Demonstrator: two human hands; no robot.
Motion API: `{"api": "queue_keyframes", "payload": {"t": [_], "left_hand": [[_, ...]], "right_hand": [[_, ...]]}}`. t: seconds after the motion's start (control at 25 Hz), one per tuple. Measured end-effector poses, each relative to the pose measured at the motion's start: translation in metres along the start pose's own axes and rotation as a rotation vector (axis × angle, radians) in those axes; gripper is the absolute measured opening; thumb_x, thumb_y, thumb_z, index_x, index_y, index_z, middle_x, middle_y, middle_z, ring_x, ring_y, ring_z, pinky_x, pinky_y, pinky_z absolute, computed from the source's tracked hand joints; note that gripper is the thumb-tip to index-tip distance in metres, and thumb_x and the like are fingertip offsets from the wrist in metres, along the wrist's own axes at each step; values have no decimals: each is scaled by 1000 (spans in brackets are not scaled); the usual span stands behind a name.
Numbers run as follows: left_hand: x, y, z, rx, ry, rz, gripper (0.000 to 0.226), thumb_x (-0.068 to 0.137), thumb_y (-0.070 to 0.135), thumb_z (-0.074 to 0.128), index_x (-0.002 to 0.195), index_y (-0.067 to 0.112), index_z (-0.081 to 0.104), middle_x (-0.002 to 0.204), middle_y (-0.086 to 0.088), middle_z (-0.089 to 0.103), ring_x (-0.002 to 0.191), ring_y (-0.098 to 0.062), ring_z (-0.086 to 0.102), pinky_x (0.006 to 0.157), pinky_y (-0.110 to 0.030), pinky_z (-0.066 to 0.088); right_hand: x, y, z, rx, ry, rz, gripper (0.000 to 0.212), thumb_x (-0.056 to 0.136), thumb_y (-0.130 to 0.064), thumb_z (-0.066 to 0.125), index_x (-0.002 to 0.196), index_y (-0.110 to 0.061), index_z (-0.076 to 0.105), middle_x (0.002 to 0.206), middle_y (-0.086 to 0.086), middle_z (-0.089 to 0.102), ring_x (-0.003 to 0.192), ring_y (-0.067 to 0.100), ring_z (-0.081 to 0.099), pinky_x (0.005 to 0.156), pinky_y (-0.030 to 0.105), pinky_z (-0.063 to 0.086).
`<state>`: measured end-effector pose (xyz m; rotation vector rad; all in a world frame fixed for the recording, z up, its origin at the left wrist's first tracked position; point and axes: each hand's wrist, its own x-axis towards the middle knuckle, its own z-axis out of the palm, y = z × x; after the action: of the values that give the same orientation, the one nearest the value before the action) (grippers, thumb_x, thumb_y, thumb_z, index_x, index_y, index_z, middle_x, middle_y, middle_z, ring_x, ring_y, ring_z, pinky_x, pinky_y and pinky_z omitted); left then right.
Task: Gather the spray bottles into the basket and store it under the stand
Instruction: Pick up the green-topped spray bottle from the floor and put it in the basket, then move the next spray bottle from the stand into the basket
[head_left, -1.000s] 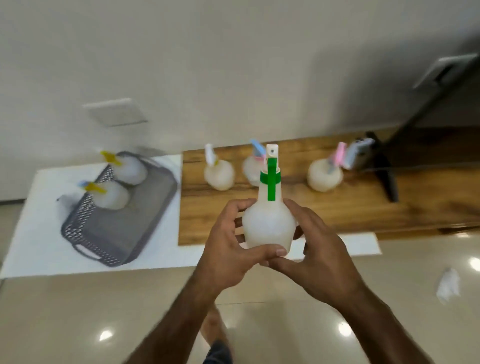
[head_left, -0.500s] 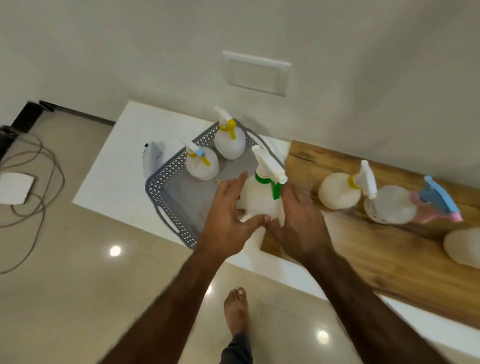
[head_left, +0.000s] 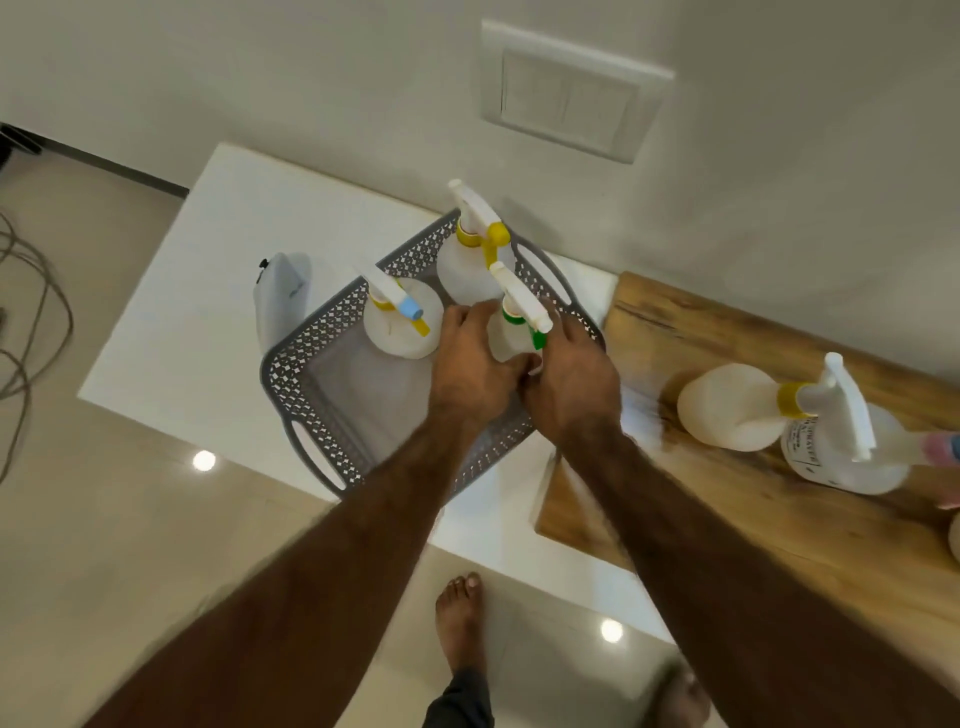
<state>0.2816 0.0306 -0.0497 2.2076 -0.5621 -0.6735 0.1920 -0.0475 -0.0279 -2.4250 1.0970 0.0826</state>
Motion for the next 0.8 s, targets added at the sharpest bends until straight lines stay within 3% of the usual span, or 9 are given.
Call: {"api": "queue_keyframes", "payload": {"t": [0.28,0.36,0.44,0.52,0.56,0.72,0.76,0.8], "left_hand": [[-14,2,16,-64,161,-72,79,66,39,90,136,16,63,129,-5,58,116,-27,65,101,-50,59],[-38,8,16,-32,252,-59,67,74,31,91,131,10,63,124,-11,60,106,-21,63,94,-40,59],[-74,24,21,-11,324,-34,35,87,24,82,115,14,65,105,-4,63,88,-15,59,80,-32,55],[-106,49,35,-37,229,11,16,94,21,76,104,22,63,93,4,63,80,-11,61,71,-23,52],[-116,58,46,-49,128,39,15,96,23,74,106,24,64,96,6,65,86,-8,65,69,-19,52],[-110,91,103,-139,-122,-23,24,105,31,63,129,31,63,113,32,68,103,11,64,82,-6,48],[-104,99,116,-143,-156,-54,32,107,33,59,139,28,61,123,34,65,108,11,61,80,-1,43],[-98,107,127,-138,-189,-84,40,109,34,54,149,25,56,135,24,62,115,5,57,75,4,40]], "right_hand": [[-23,19,-8,124,91,-47,57,92,-23,64,144,-5,49,143,15,57,129,32,56,105,46,51],[-53,41,-15,171,181,-21,54,91,-30,67,140,-10,54,142,11,59,132,27,54,110,43,47],[-91,75,-21,208,261,67,45,95,-39,59,133,-15,60,136,6,63,126,22,57,108,39,48],[-128,109,-23,252,245,178,42,97,-45,55,129,-18,62,130,0,65,118,18,59,100,37,52],[-142,124,-22,270,222,233,43,97,-46,56,129,-19,61,128,-1,65,116,17,60,98,36,53],[-149,174,-29,365,299,412,68,86,-44,74,143,-17,48,138,1,60,125,21,58,99,41,54],[-142,183,-31,399,297,432,78,84,-47,76,148,-18,42,143,2,57,129,21,56,101,43,53],[-133,190,-33,431,280,433,88,82,-51,77,152,-19,35,148,2,53,133,21,54,103,45,52]]}}
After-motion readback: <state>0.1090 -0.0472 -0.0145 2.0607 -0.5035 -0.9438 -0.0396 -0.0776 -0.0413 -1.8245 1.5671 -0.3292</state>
